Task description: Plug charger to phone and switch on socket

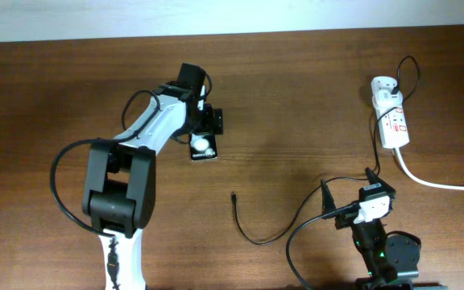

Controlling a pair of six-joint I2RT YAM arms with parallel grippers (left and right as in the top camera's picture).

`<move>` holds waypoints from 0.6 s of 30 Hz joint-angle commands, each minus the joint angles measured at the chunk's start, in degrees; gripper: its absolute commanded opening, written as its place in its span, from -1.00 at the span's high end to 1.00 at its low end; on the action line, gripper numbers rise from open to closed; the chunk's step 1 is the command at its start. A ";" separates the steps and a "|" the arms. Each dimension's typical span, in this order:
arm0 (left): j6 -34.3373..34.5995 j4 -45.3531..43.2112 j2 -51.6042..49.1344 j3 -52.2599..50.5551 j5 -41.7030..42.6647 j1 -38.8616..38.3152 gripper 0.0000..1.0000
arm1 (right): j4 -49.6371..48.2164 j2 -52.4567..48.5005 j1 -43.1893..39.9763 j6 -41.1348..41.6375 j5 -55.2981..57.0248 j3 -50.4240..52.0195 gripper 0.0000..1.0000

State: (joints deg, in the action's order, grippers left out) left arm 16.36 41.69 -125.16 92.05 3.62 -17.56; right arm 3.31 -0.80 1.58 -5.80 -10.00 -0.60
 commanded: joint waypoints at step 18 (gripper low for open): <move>8.46 6.16 -7.80 -0.24 -1.70 -1.68 -0.64 | 0.35 0.44 0.00 0.24 0.13 0.28 -0.97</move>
State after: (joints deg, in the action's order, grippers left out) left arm 23.62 47.90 -127.31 94.45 -3.64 -19.53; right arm 3.31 -0.80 1.58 -5.82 -10.00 -0.60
